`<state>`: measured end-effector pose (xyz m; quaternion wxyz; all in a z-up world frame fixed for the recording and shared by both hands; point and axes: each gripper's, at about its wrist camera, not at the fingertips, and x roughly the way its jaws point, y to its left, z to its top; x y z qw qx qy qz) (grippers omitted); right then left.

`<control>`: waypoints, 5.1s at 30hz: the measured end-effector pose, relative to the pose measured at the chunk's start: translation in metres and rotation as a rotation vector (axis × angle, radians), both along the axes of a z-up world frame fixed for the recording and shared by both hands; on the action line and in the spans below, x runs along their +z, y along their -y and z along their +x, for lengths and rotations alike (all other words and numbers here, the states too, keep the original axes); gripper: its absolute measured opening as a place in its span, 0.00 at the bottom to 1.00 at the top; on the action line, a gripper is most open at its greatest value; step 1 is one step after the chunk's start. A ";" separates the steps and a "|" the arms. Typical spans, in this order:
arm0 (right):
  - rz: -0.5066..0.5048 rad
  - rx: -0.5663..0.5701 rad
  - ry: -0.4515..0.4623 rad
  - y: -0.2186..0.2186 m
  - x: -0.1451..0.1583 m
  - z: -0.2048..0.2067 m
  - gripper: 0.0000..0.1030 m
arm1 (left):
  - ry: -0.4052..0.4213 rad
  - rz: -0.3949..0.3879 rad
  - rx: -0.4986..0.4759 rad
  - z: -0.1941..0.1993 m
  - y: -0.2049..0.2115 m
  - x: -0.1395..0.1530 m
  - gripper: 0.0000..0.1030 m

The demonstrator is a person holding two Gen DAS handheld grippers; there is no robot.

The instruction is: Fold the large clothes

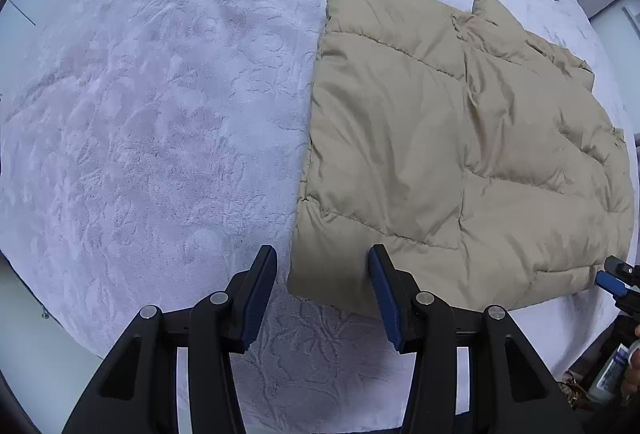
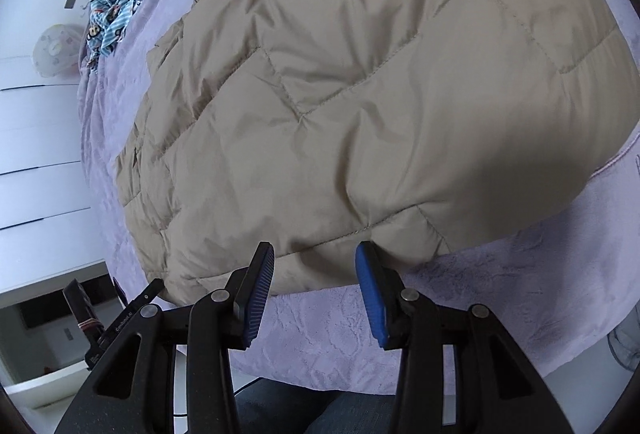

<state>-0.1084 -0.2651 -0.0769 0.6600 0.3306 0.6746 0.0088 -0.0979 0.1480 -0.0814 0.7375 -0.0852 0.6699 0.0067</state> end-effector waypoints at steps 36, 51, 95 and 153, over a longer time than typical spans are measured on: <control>-0.102 0.188 0.081 -0.090 0.015 0.002 0.84 | 0.083 0.036 -0.089 0.017 -0.002 0.008 0.99; -0.022 0.171 -0.009 -0.093 -0.001 -0.013 0.84 | 0.045 -0.267 -0.072 0.042 -0.037 -0.013 0.99; -0.178 0.102 0.144 -0.024 0.035 0.028 0.84 | 0.011 -0.696 -0.327 0.100 0.054 0.007 0.25; -0.162 -0.313 0.386 0.105 0.063 -0.069 0.15 | 0.340 -0.290 -0.645 0.166 0.379 0.093 0.70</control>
